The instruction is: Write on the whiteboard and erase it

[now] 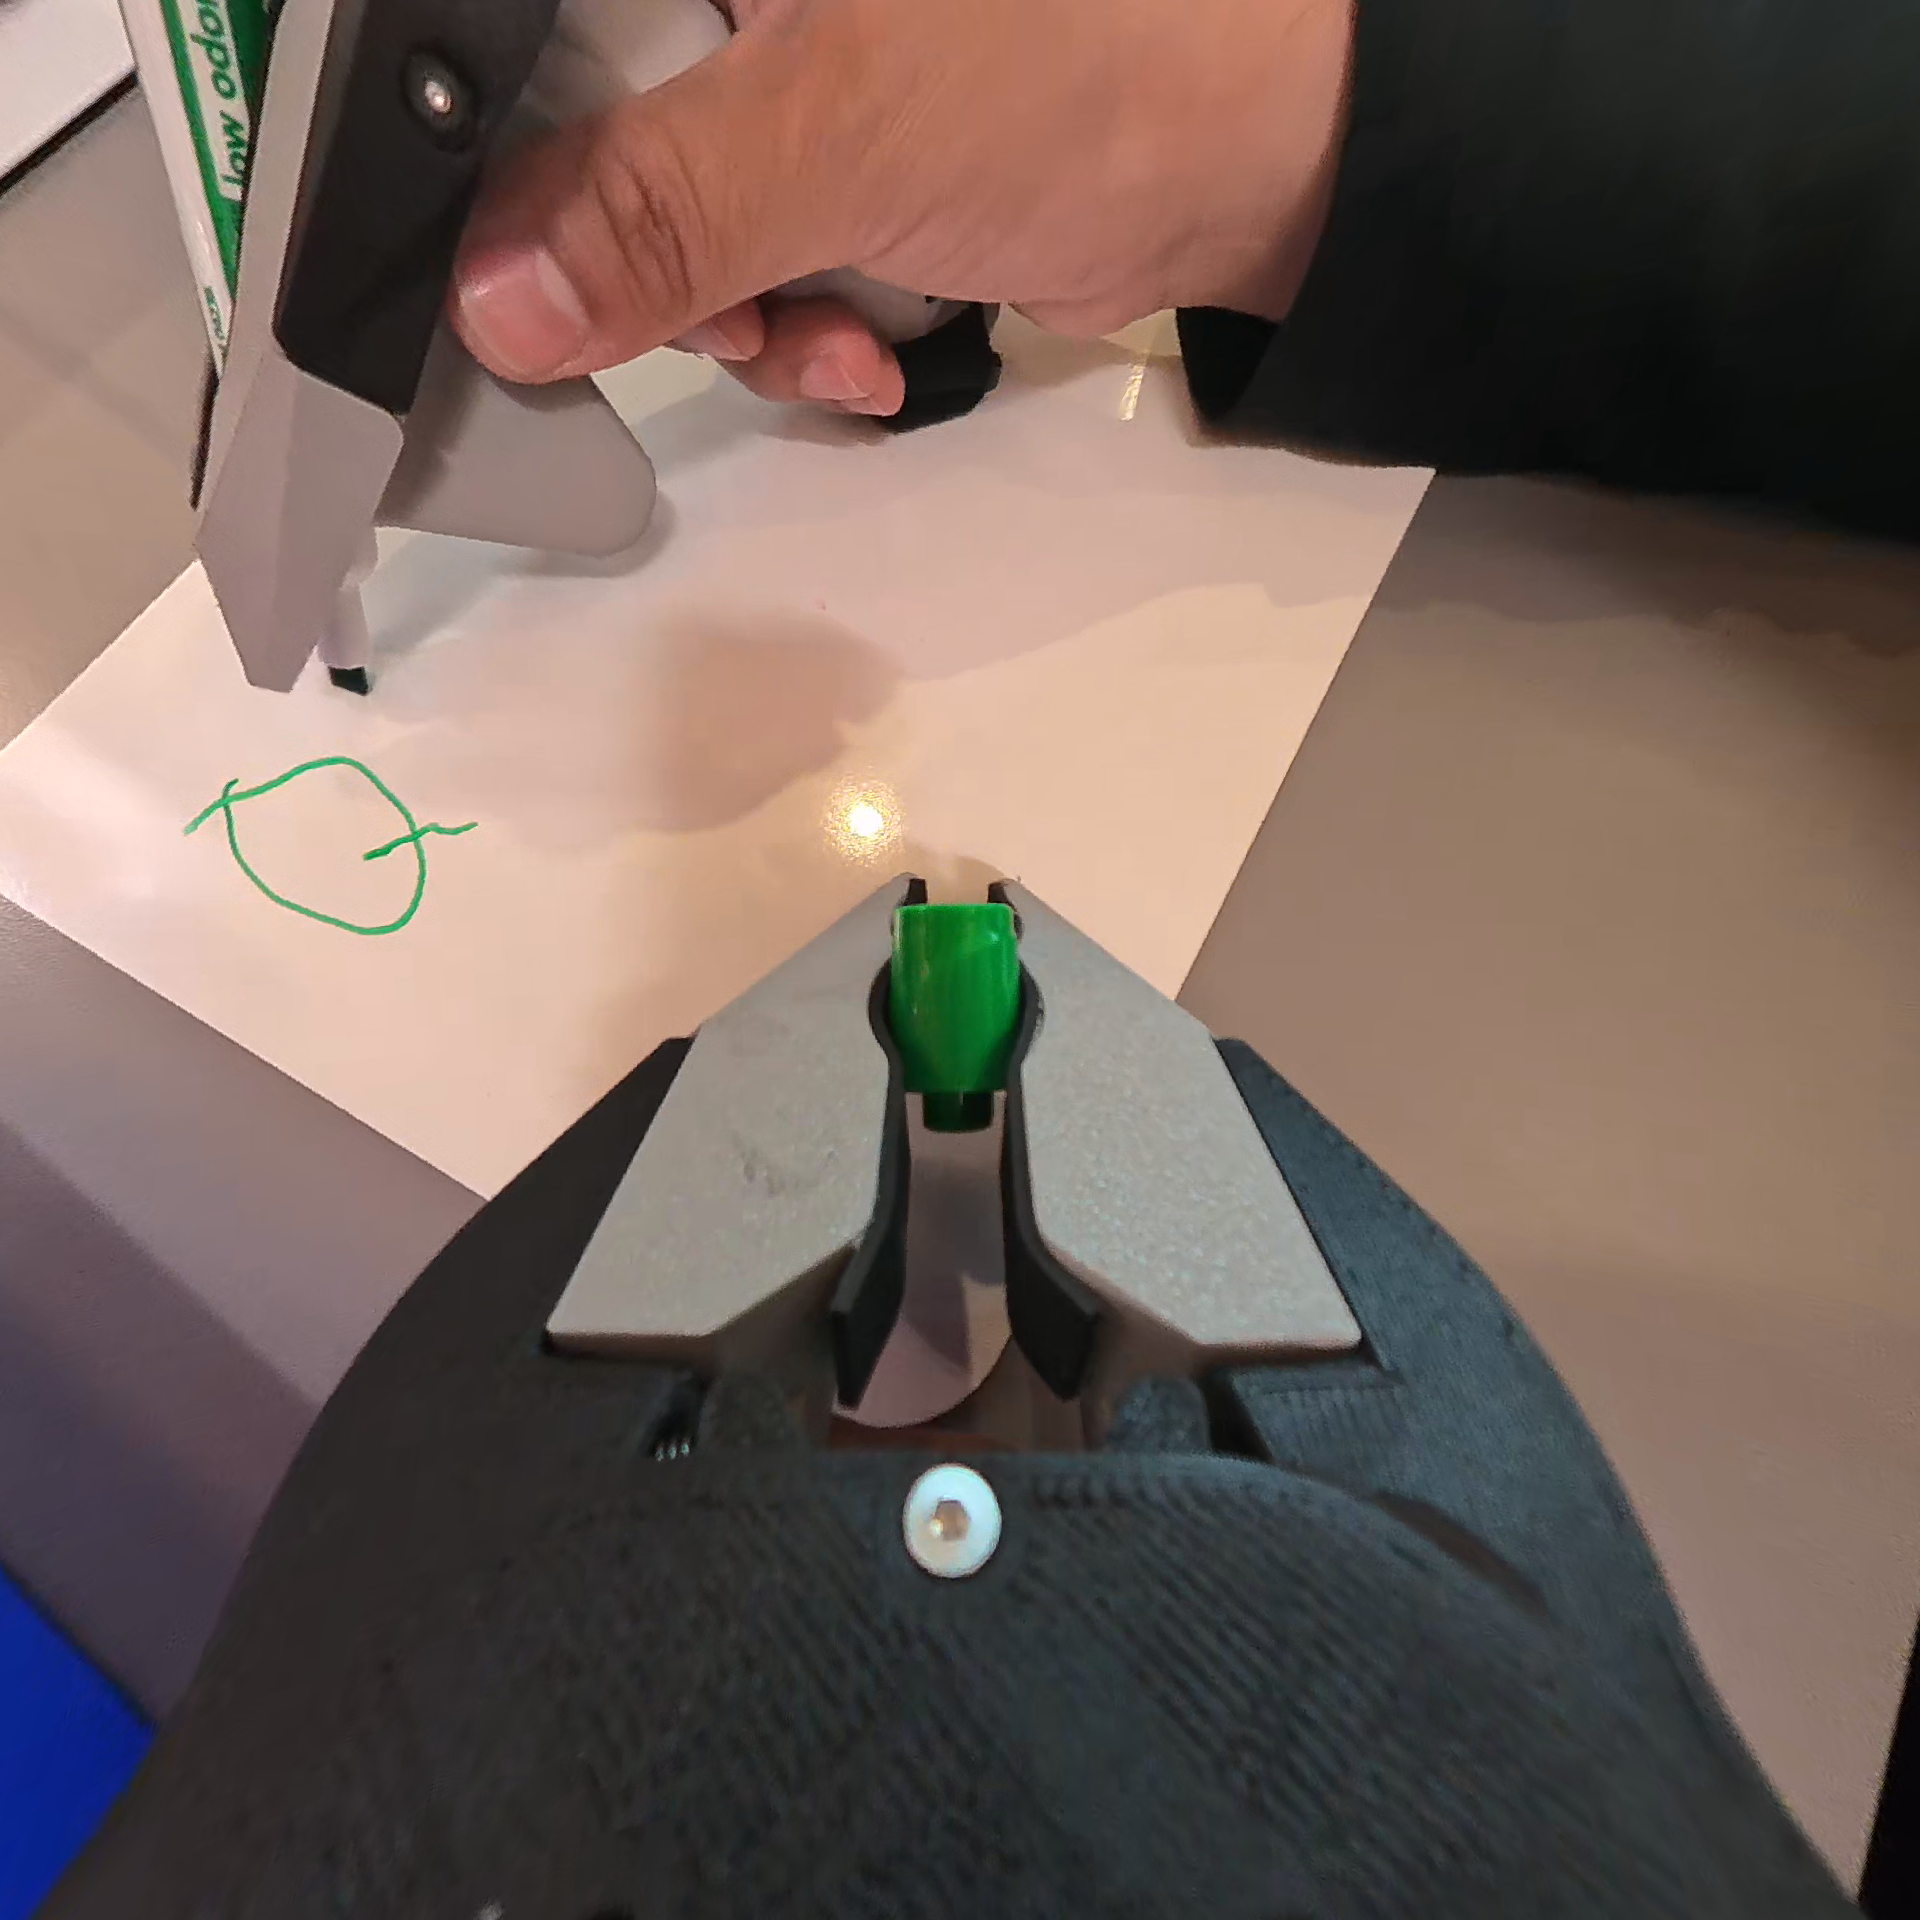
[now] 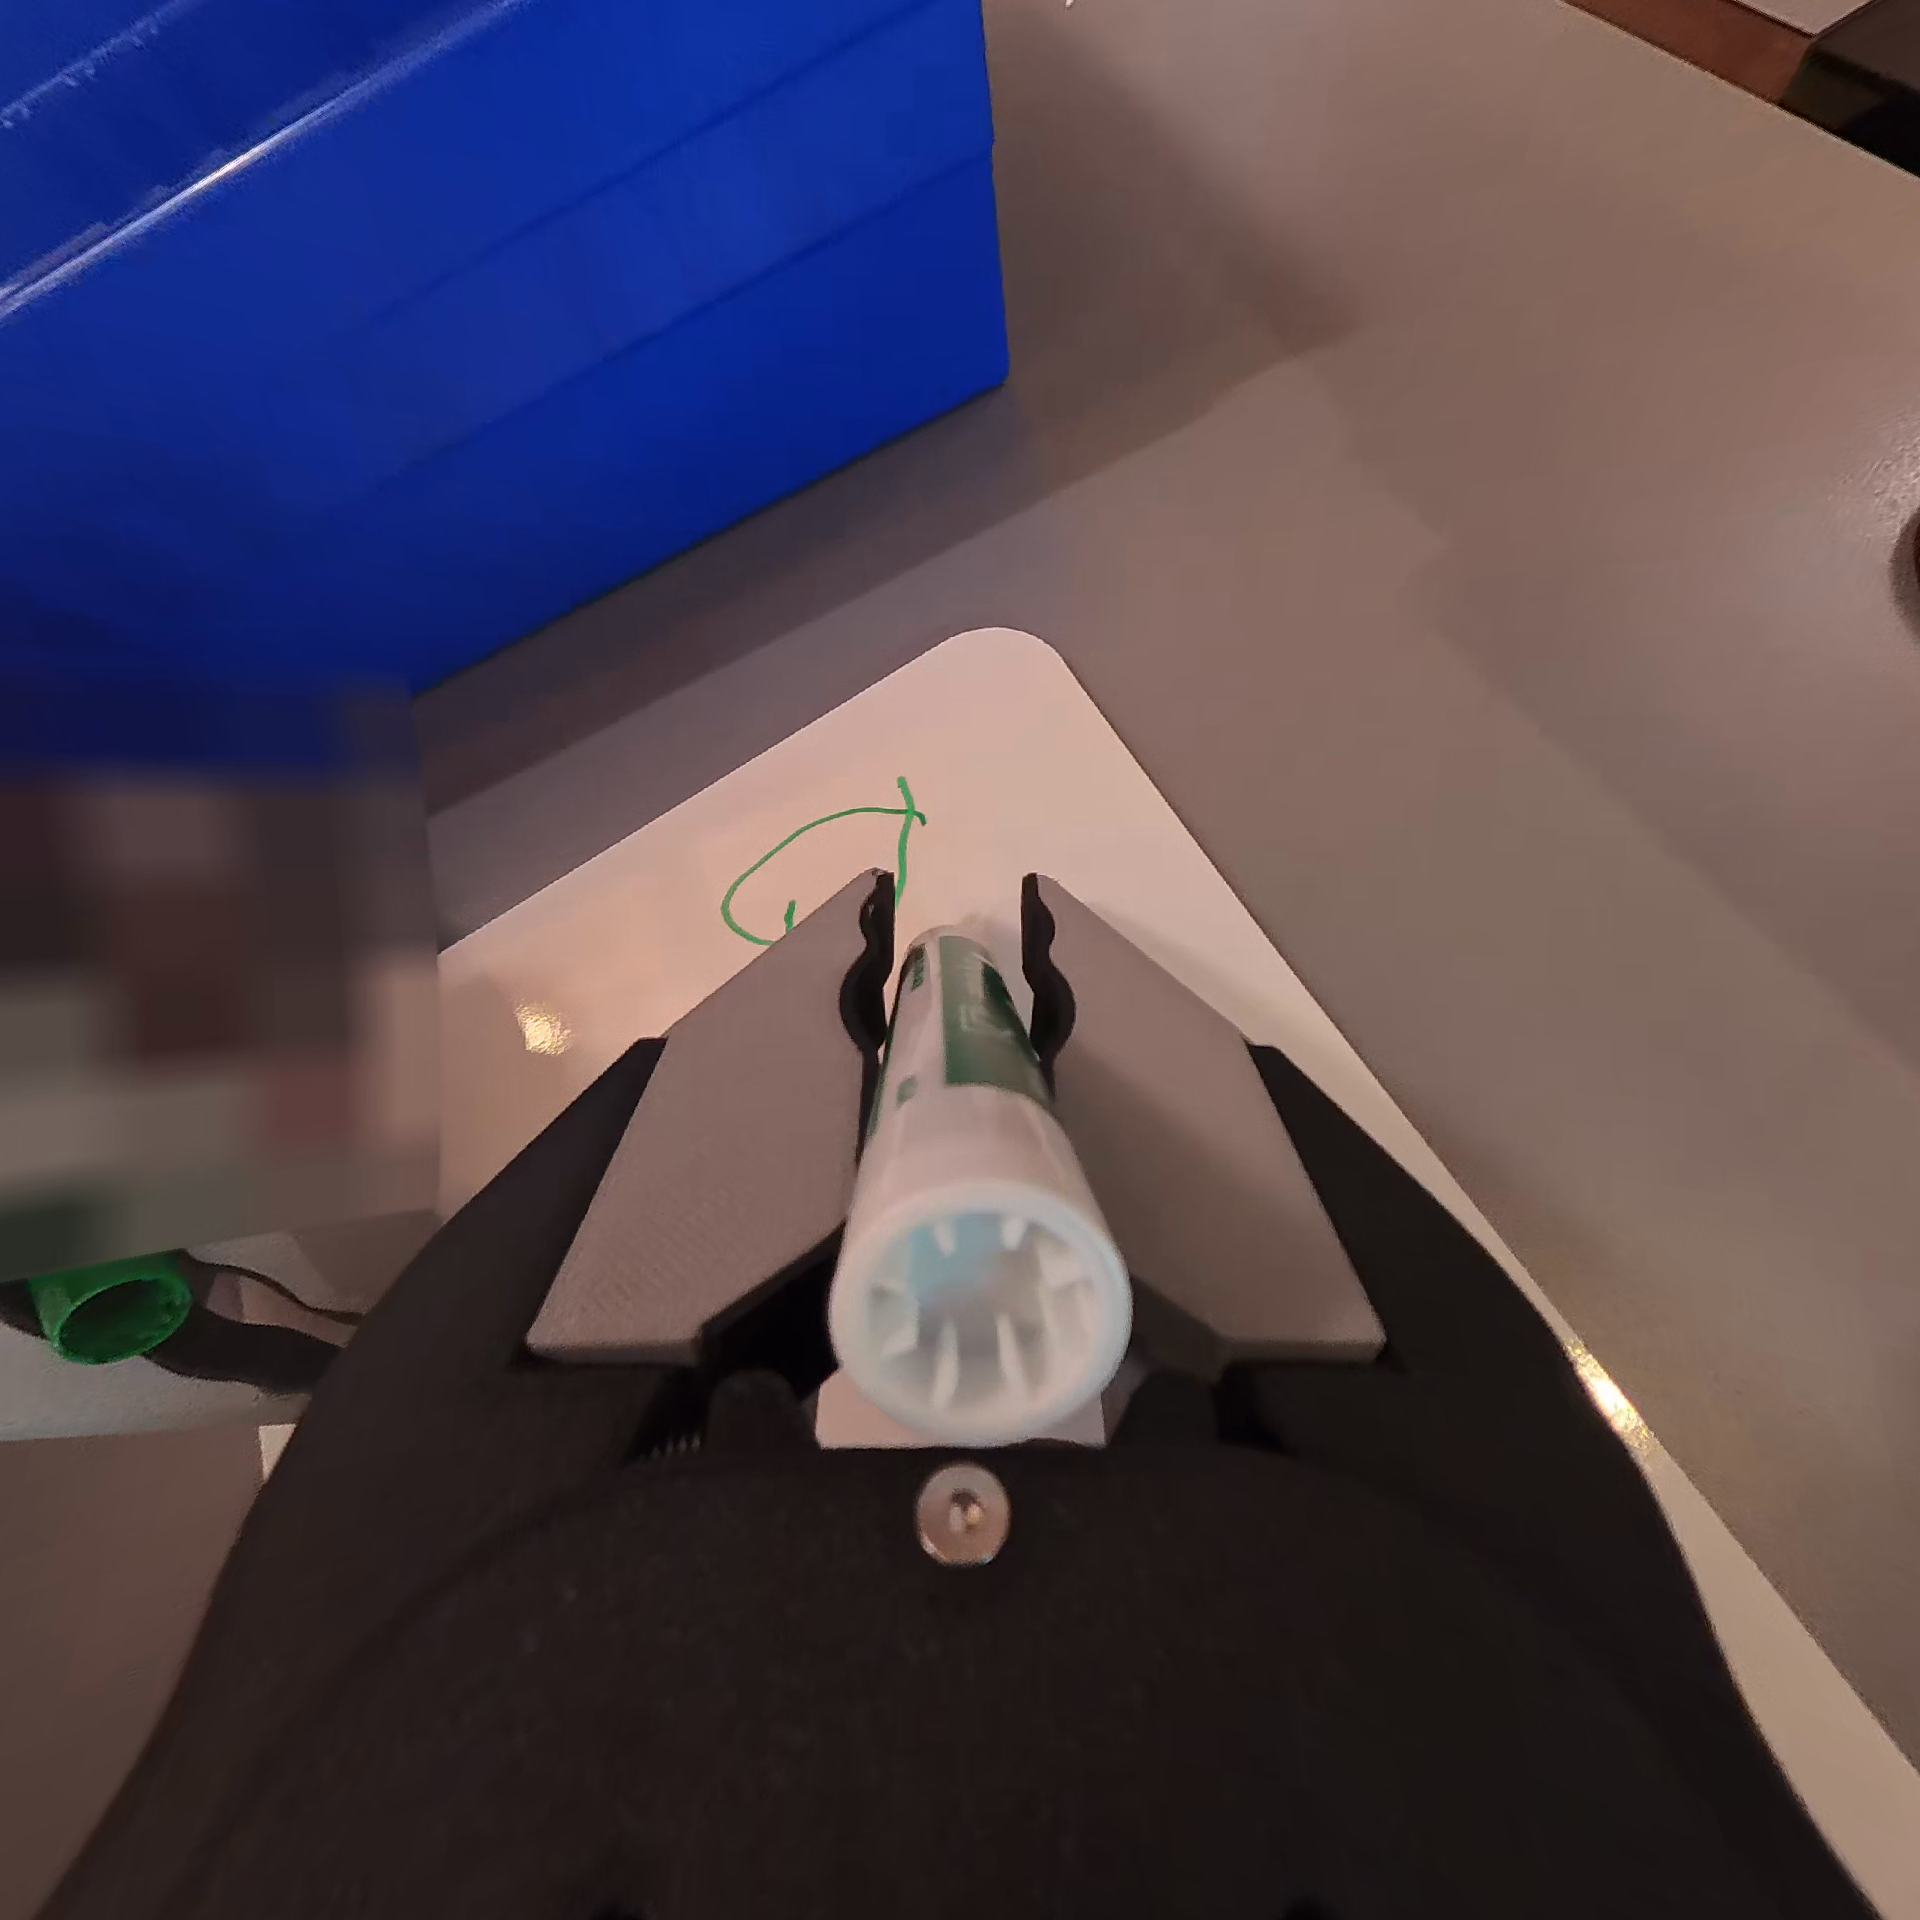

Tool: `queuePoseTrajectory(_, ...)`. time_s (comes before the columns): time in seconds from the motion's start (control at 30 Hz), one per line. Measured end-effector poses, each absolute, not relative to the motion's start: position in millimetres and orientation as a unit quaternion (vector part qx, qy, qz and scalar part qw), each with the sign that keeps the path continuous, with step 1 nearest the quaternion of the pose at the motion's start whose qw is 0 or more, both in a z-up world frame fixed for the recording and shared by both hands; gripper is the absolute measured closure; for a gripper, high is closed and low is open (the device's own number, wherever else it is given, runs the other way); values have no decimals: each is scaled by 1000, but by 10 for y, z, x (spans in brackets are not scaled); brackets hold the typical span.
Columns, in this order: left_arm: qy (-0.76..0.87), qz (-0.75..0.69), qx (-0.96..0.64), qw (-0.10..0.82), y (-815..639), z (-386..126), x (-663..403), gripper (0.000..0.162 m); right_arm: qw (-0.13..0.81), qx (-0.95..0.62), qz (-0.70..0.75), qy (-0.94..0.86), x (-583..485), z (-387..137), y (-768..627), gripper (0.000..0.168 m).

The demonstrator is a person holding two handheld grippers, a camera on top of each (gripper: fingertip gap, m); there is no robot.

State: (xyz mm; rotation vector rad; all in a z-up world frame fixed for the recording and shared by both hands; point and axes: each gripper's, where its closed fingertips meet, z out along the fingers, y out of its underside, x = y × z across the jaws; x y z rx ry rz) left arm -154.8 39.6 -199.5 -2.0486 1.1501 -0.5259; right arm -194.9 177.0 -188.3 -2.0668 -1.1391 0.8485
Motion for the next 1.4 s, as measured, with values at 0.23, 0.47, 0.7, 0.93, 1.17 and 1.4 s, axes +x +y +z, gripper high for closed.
queuePoseTrajectory(0.23, 447, -207, -793, 357, 386, -1995, -1540, 153, 298, -779, 326, -444, -1926, -1899, 1686, 147)
queuePoseTrajectory(0.47, 447, -208, -793, 357, 382, -1994, -1536, 153, 284, -776, 334, -454, -1913, -1902, 1561, 146)
queuePoseTrajectory(0.7, 447, -209, -793, 358, 381, -1991, -1534, 153, 269, -771, 341, -466, -1917, -1905, 1409, 146)
queuePoseTrajectory(0.93, 448, -209, -792, 358, 378, -1988, -1532, 152, 273, -769, 352, -459, -1937, -1881, 1358, 145)
queuePoseTrajectory(1.17, 451, -206, -791, 358, 376, -1993, -1529, 152, 324, -783, 345, -404, -1888, -1784, 1699, 147)
queuePoseTrajectory(1.4, 450, -207, -792, 357, 379, -1993, -1532, 152, 316, -787, 326, -418, -1948, -1869, 1745, 147)
